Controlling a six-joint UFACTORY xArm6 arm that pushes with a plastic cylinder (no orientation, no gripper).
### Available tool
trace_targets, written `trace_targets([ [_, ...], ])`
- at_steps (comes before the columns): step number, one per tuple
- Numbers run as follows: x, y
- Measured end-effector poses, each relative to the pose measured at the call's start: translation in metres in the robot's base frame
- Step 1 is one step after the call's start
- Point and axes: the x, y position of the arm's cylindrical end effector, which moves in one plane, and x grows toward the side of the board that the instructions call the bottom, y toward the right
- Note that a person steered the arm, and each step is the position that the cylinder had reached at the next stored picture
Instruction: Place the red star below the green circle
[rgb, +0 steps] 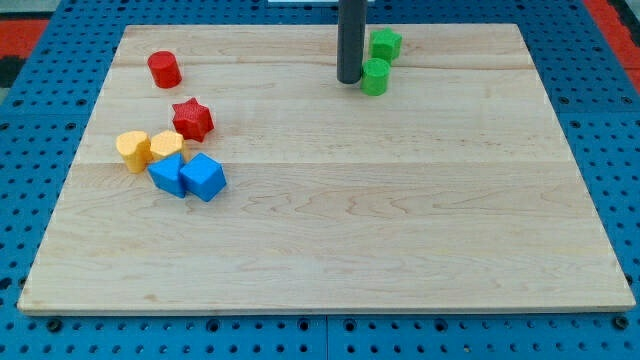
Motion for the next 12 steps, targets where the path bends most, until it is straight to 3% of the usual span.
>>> trace_targets([
  [2, 0.003, -0.16],
  [4, 0.072, -0.301],
  [5, 0.097, -0.283],
  [6, 0.073, -0.245],
  [8, 0.066, -0.156],
  [9, 0.103, -0.195],
  [10, 0.109, -0.181],
  [11, 0.063, -0.18],
  [12, 0.057, -0.141],
])
